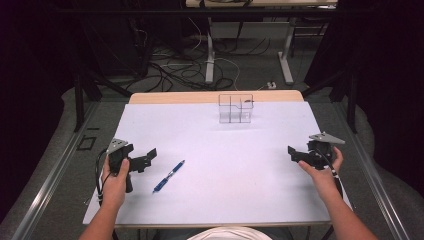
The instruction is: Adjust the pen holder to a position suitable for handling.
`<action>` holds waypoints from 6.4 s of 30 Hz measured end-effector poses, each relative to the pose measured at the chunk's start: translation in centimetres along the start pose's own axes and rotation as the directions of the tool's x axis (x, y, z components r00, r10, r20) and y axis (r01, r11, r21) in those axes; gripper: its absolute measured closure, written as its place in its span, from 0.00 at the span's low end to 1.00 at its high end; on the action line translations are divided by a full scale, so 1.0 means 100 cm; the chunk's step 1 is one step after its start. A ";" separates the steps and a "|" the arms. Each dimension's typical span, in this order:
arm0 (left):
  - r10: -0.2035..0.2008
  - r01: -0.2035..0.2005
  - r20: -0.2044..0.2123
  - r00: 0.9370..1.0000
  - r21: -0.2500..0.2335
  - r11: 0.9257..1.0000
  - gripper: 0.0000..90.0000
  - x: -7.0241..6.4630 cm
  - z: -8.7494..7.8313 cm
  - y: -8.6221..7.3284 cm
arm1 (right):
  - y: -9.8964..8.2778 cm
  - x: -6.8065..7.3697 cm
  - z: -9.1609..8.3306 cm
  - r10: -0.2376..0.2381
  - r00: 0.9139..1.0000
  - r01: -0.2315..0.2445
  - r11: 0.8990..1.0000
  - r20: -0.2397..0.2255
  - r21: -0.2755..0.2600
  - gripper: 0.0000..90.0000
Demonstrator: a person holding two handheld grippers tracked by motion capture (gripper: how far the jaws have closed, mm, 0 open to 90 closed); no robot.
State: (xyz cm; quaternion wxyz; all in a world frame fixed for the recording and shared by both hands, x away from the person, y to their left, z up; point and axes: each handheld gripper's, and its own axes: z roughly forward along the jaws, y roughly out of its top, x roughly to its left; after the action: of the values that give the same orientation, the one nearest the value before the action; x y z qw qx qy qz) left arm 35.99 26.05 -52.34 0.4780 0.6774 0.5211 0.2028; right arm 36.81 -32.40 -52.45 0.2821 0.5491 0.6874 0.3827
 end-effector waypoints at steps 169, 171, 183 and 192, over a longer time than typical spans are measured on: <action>0.006 -0.006 0.010 1.000 0.021 1.000 0.03 -0.005 -0.004 0.005 | 0.153 0.196 0.113 -0.841 0.269 0.960 0.272 -0.470 0.063 0.97; 0.006 -0.006 0.008 1.000 0.021 1.000 0.03 -0.005 -0.004 0.005 | 0.154 0.202 0.110 -0.841 0.255 0.965 0.256 -0.477 0.064 0.97; 0.005 -0.006 0.007 1.000 0.021 1.000 0.03 -0.006 -0.004 0.005 | 0.170 0.227 0.095 -0.818 0.273 0.958 0.279 -0.507 0.066 1.00; 0.006 -0.006 0.004 1.000 0.020 1.000 0.03 -0.005 -0.005 0.005 | 0.167 0.220 0.091 -0.822 0.316 0.939 0.342 -0.474 0.032 0.93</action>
State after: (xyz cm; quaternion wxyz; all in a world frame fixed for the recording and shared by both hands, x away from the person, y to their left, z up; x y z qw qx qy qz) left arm 35.71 25.83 -51.60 0.4717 0.6841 0.5201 0.1977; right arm 47.92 -7.36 -42.78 0.2204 0.0273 0.9636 0.1487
